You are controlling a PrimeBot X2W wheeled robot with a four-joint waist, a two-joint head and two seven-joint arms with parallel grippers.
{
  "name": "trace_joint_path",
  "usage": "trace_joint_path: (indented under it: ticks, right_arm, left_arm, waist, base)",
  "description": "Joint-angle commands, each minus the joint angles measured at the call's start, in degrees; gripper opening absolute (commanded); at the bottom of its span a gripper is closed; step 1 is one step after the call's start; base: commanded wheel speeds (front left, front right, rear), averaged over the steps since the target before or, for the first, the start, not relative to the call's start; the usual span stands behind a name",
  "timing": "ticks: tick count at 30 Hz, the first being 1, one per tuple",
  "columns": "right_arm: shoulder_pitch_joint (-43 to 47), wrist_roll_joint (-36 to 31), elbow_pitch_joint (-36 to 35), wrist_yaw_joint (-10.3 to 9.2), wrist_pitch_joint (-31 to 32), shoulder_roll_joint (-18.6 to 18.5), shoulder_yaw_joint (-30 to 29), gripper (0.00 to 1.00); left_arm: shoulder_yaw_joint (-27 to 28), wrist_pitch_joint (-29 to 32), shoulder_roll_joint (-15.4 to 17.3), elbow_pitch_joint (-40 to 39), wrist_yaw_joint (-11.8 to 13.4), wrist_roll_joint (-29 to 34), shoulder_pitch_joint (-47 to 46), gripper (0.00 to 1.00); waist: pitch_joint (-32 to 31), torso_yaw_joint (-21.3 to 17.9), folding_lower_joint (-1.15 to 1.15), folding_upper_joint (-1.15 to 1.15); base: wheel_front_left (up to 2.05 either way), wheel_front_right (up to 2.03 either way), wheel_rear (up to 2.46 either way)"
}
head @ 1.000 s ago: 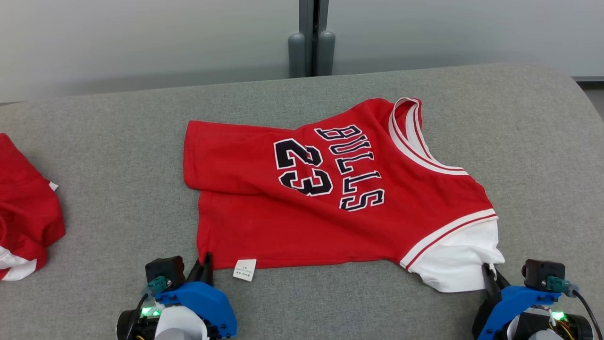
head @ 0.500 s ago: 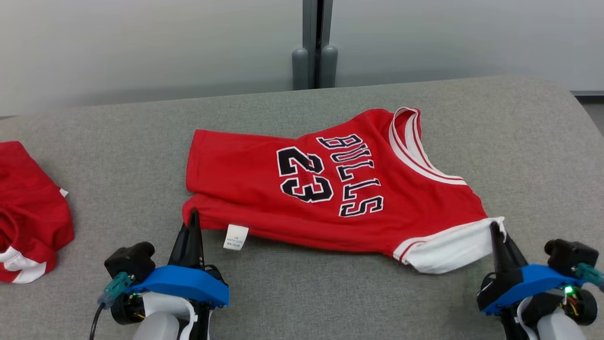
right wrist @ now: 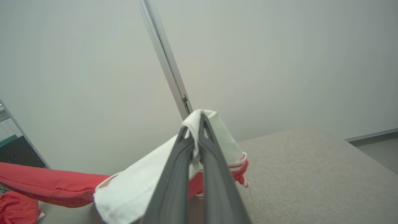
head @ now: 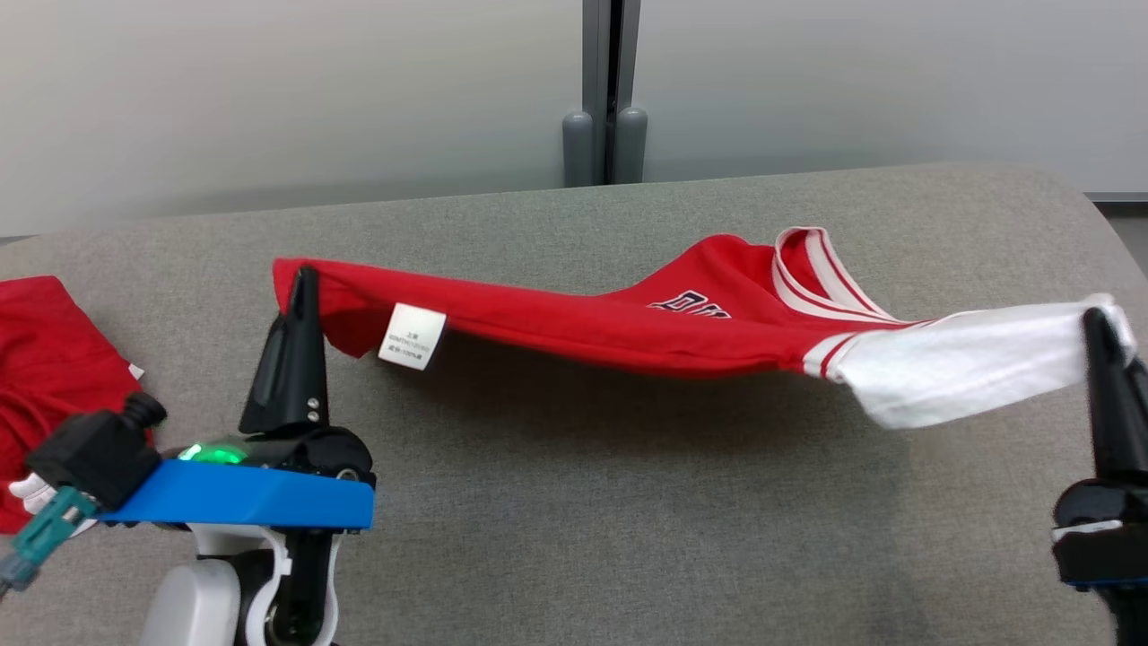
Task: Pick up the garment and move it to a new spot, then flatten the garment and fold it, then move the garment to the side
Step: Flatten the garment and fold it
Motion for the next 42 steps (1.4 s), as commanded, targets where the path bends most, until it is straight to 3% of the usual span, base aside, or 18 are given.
trace_joint_path:
  ticks: [1, 7, 12, 17, 22, 29, 32, 37, 42]
  right_arm:
    - [0.78, 0.06, -3.04, 0.03, 0.37, -0.24, -1.11, 0.00]
    - [-3.82, -0.29, -14.24, 0.03, 2.79, -0.24, -4.20, 0.00]
    - [-12.39, -4.02, -16.14, 0.03, 8.04, -0.29, -3.03, 0.00]
    - [-24.40, -4.22, -7.19, 0.03, 11.97, -3.28, 0.57, 0.00]
    - [-35.99, -3.75, 4.51, 0.03, 10.25, -6.71, 3.84, 0.00]
    - [-58.70, -13.86, 25.08, -0.02, -0.41, -13.34, 13.48, 0.00]
    - [-68.26, -16.04, 31.23, 0.00, -6.64, -12.58, 13.46, 0.00]
    - [-79.73, -18.35, 36.86, 0.01, -16.04, -10.93, 11.78, 0.00]
    - [-81.94, -18.13, 39.56, 0.01, -20.08, -12.35, 12.56, 0.00]
  left_arm:
    - [0.63, 1.36, 0.79, -2.95, 0.22, -1.01, 0.22, 0.00]
    - [2.13, 8.38, 3.16, -13.54, 2.02, -5.02, -2.29, 0.00]
    - [3.50, 12.85, 5.42, -15.41, 3.27, -6.69, -7.37, 0.00]
    - [4.11, 15.98, 7.22, -10.01, 3.26, -7.72, -15.54, 0.00]
    - [4.51, 16.34, 7.53, -3.51, 3.13, -7.74, -23.87, 0.00]
    - [5.99, 11.77, 10.24, 9.47, 0.91, -3.94, -40.62, 0.00]
    - [5.45, 9.34, 11.37, 14.75, -0.17, -1.24, -47.89, 0.00]
    - [5.22, 2.28, 11.61, 21.81, -2.17, 1.45, -57.95, 0.00]
    - [3.83, -3.65, 11.52, 26.21, -4.25, 1.88, -61.57, 0.00]
  waist:
    - [0.09, -0.02, 0.00, -0.01]
    - [0.97, -0.07, 0.00, -0.01]
    - [3.54, -0.36, 0.00, -0.01]
    - [8.32, -0.33, 0.00, -0.01]
    - [12.91, -0.21, 0.00, -0.01]
    - [19.49, -1.08, 0.00, -0.01]
    - [21.55, -1.35, 0.00, -0.01]
    - [23.15, -1.52, 0.00, -0.01]
    - [23.91, -1.88, 0.00, -0.01]
  base:
    - [0.00, 0.00, 0.00]
    - [0.00, 0.00, 0.00]
    - [0.00, 0.00, 0.00]
    - [0.00, 0.00, 0.00]
    - [0.00, 0.00, 0.00]
    - [0.00, 0.00, 0.00]
    - [0.00, 0.00, 0.00]
    - [0.00, 0.00, 0.00]
    - [0.00, 0.00, 0.00]
